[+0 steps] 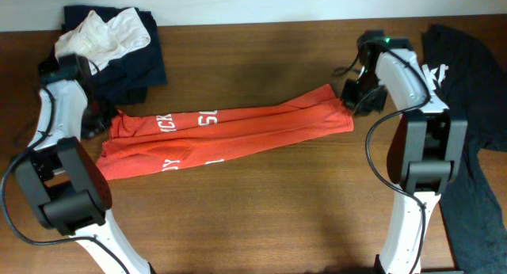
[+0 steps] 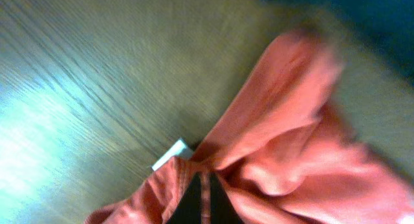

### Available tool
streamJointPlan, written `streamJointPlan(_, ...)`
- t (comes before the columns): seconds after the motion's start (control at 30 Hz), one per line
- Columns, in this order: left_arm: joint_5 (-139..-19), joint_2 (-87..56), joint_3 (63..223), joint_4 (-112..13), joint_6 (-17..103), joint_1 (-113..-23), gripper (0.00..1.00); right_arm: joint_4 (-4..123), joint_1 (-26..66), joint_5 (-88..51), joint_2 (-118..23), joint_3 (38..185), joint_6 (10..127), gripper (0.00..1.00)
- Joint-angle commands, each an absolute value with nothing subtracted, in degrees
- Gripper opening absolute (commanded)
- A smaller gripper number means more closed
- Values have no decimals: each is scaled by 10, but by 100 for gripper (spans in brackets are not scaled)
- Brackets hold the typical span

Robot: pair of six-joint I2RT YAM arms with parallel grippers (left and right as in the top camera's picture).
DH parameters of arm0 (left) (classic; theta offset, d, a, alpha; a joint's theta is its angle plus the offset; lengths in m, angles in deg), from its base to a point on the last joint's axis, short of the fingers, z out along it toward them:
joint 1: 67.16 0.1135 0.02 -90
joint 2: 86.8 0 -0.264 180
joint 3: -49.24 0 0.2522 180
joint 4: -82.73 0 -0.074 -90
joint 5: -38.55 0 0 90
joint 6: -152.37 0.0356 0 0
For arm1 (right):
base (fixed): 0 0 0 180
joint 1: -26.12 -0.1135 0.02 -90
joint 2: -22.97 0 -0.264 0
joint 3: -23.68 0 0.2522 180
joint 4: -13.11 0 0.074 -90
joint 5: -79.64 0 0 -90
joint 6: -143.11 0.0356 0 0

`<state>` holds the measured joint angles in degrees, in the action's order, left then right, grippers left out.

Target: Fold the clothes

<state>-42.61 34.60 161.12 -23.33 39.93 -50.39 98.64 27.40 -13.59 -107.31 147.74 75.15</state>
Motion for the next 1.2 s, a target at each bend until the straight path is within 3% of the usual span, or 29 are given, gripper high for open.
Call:
streamJointPlan(0.0,-438,343,1679,-217,402,-510,59,984,298,-129,-1034,1537,700,87)
streamJointPlan(0.03,-463,343,1680,-216,401,-510,65,979,311,-137,-1034,1536,664,100)
streamJointPlan(0.1,-488,343,1680,-211,401,-510,92,973,333,-235,-1045,1533,564,99)
streamJointPlan(0.13,-496,343,1680,-211,401,-510,98,972,343,-314,-1053,1528,501,99)
streamJointPlan(0.2,-502,343,1680,-211,401,-510,99,974,353,-370,-1075,1521,448,99)
streamJointPlan(0.67,-503,343,1680,-211,401,-510,99,969,305,-414,-1164,1520,450,96)
streamJointPlan(0.73,-502,343,1680,-211,401,-510,99,969,283,-412,-1164,1520,450,79)
streamJointPlan(0.77,-502,343,1680,-211,401,-510,99,967,273,-403,-1164,1520,456,64)
streamJointPlan(0.83,-502,343,1680,-209,401,-510,99,960,261,-338,-1164,1520,514,17)
streamJointPlan(0.87,-502,343,1680,-208,401,-510,99,961,261,-329,-1164,1520,522,4)
streamJointPlan(1.17,-502,343,1680,-209,401,-510,99,1062,362,-241,-1139,1560,598,4)
